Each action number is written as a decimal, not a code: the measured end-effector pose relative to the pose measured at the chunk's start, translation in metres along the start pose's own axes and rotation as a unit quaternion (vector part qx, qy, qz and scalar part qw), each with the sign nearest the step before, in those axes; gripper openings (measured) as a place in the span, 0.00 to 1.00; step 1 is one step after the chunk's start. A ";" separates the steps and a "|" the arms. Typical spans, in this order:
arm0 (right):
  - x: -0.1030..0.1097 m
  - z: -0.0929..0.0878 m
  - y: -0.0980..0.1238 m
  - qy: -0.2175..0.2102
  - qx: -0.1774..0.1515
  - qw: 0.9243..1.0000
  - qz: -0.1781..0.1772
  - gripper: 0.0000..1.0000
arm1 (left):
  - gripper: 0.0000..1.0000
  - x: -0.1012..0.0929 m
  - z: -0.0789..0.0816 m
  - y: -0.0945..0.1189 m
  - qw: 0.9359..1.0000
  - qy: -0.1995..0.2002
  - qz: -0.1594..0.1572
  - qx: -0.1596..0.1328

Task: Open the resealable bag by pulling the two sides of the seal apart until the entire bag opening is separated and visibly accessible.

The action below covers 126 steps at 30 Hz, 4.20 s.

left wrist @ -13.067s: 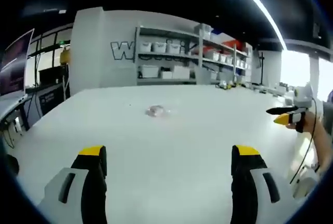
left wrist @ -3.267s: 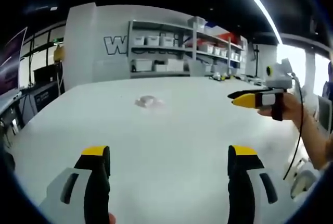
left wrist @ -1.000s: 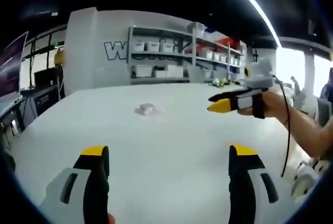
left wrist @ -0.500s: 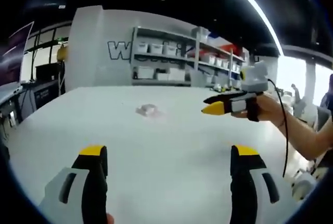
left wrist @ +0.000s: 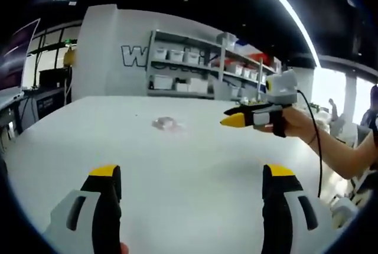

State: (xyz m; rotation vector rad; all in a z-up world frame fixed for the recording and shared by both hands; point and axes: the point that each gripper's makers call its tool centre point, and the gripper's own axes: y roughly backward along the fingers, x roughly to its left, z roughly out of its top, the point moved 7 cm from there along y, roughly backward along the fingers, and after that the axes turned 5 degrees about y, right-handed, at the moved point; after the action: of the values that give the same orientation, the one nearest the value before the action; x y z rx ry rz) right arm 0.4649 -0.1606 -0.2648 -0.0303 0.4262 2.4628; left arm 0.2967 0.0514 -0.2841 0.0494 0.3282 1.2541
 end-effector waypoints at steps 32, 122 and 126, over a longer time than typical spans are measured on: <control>-0.028 0.006 -0.043 0.009 -0.012 0.999 -0.031 0.40 | 0.99 0.015 -0.005 0.007 1.000 0.013 0.007 -0.003; -0.071 -0.031 -0.154 0.001 0.079 0.996 -0.049 0.23 | 0.99 0.031 -0.014 -0.003 0.999 0.010 0.021 0.037; -0.072 -0.033 -0.155 0.004 0.083 0.995 -0.047 0.21 | 0.99 0.032 -0.013 -0.002 0.999 0.010 0.023 0.036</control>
State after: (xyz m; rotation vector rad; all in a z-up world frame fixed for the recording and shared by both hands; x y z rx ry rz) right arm 0.6115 -0.0968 -0.3327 0.0087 0.6181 2.3270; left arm 0.3037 0.0783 -0.3042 0.1067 0.3907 1.2882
